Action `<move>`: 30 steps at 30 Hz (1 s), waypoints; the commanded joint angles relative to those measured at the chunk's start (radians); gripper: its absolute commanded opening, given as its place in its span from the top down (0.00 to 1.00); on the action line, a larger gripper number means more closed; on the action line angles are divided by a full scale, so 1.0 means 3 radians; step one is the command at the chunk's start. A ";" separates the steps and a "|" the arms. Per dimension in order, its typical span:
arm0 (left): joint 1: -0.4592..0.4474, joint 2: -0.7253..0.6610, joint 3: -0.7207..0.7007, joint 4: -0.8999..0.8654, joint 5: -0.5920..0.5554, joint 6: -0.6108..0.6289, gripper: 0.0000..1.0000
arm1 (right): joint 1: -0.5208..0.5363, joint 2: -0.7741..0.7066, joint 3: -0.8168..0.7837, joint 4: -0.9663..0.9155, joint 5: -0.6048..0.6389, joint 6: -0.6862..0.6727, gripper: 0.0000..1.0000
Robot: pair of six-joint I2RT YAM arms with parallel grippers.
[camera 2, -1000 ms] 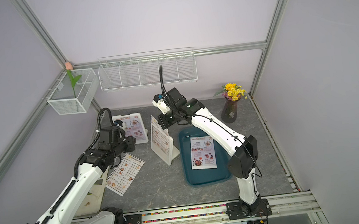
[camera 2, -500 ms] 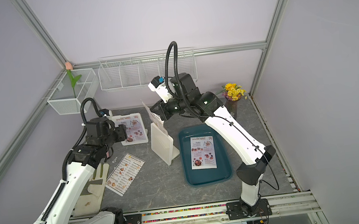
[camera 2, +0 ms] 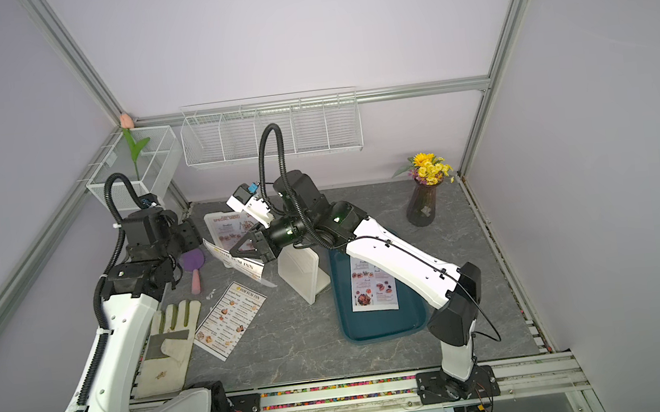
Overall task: Replace the menus in the menu holders
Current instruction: Place the menu on the menu.
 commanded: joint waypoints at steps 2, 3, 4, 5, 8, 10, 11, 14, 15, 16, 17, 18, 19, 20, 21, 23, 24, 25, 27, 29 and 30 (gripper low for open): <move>0.0024 0.0063 0.0070 -0.0074 0.0008 0.0002 0.28 | 0.0008 0.0089 -0.0168 0.0423 -0.0241 0.0209 0.94; 0.0026 0.0070 0.0076 -0.0074 0.0013 -0.0003 0.28 | -0.0005 0.0166 -0.0196 0.0426 -0.0236 0.0209 0.94; 0.0026 0.0076 0.0080 -0.0075 0.0024 -0.0005 0.28 | -0.0014 0.0239 -0.0217 0.0419 -0.0208 0.0198 0.94; 0.0024 0.0077 0.0081 -0.0083 0.0029 -0.0005 0.28 | -0.0021 0.0349 -0.0216 0.0373 -0.0158 0.0129 0.94; 0.0026 0.0057 0.0083 -0.0109 0.0048 -0.0006 0.29 | -0.0013 0.0720 -0.0056 0.0125 0.0034 -0.0195 0.94; 0.0026 0.0037 0.0069 -0.0124 0.0069 -0.0003 0.29 | 0.0012 0.1004 0.0127 -0.0002 0.0143 -0.0399 0.94; 0.0026 0.0027 0.0064 -0.0125 0.0105 0.0003 0.30 | 0.0031 0.1128 0.0240 -0.0093 0.0206 -0.0522 0.94; 0.0026 0.0014 0.0013 -0.0130 0.0177 -0.0009 0.30 | 0.0111 0.1467 0.0525 -0.0268 0.0535 -0.0889 0.93; 0.0026 0.0006 -0.0007 -0.0126 0.0172 -0.0010 0.30 | 0.0136 0.1566 0.0603 -0.0299 0.0668 -0.1007 0.93; 0.0026 0.0006 -0.0032 -0.0125 0.0154 -0.0006 0.30 | 0.0148 0.1666 0.0680 -0.0325 0.0782 -0.1089 0.93; 0.0026 0.0006 -0.0055 -0.0121 0.0141 -0.0003 0.30 | 0.0155 0.1749 0.0735 -0.0330 0.0874 -0.1147 0.93; 0.0025 0.0005 -0.0074 -0.0116 0.0130 -0.0003 0.30 | 0.0158 0.1832 0.0788 -0.0322 0.0969 -0.1201 0.94; 0.0026 0.0011 -0.0098 -0.0108 0.0130 -0.0007 0.30 | 0.0162 0.1891 0.0810 -0.0273 0.1072 -0.1229 0.93; 0.0026 0.0008 -0.0116 -0.0100 0.0142 -0.0020 0.30 | 0.0162 0.1945 0.0834 -0.0236 0.1148 -0.1264 0.92; 0.0026 0.0005 -0.0140 -0.0090 0.0167 -0.0031 0.30 | 0.0162 0.1995 0.0880 -0.0224 0.1223 -0.1277 0.87; 0.0026 0.0008 -0.0173 -0.0089 0.0218 -0.0042 0.31 | 0.0159 0.2062 0.0980 -0.0243 0.1324 -0.1295 0.69; 0.0026 0.0003 -0.0185 -0.0098 0.0245 -0.0029 0.31 | 0.0159 0.2072 0.1029 -0.0286 0.1358 -0.1294 0.64; 0.0026 -0.0006 -0.0200 -0.0107 0.0277 -0.0018 0.32 | 0.0152 0.2037 0.1035 -0.0311 0.1380 -0.1286 0.60; 0.0026 -0.0042 -0.0250 -0.0125 0.0374 -0.0003 0.32 | 0.0144 0.1867 0.0963 -0.0317 0.1407 -0.1260 0.54; 0.0021 -0.0090 -0.0319 -0.0154 0.0492 -0.0021 0.33 | 0.0131 0.1629 0.0863 -0.0377 0.1382 -0.1226 0.50; 0.0006 -0.0120 -0.0367 -0.0179 0.0572 -0.0039 0.34 | 0.0112 0.1499 0.0812 -0.0427 0.1332 -0.1204 0.48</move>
